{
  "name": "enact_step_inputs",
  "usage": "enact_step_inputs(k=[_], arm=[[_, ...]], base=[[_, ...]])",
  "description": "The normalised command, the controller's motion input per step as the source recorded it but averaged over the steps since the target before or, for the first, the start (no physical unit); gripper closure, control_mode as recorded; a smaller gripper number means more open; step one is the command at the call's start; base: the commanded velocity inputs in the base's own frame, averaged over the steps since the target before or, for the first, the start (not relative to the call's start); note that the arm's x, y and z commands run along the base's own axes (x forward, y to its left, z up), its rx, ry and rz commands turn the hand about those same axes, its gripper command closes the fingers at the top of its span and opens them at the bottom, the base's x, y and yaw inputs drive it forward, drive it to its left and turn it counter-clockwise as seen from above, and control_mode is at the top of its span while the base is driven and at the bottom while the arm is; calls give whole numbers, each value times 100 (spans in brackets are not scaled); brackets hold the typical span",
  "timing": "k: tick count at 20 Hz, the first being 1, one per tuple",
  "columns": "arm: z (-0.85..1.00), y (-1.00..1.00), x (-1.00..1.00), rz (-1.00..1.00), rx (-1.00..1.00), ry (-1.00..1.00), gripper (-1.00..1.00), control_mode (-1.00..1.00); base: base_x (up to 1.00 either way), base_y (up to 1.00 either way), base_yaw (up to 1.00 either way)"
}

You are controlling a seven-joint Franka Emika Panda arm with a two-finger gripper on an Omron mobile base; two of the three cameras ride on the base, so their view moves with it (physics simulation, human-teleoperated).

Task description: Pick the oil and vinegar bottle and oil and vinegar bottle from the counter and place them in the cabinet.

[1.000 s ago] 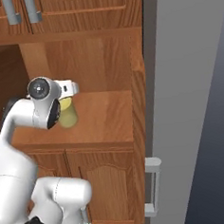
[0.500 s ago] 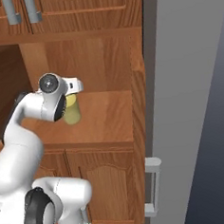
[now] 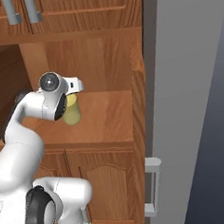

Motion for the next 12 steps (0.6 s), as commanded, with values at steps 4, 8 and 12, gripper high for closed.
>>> enact_step_inputs(k=[4, 8, 12], arm=[[-27, 0, 6, 0, 0, 1, 100, -100], [-41, 0, 10, 0, 0, 3, 100, -100], [-61, 0, 7, 0, 0, 6, 100, -100]], base=[[0, 0, 0], [0, 0, 0], [0, 0, 0]])
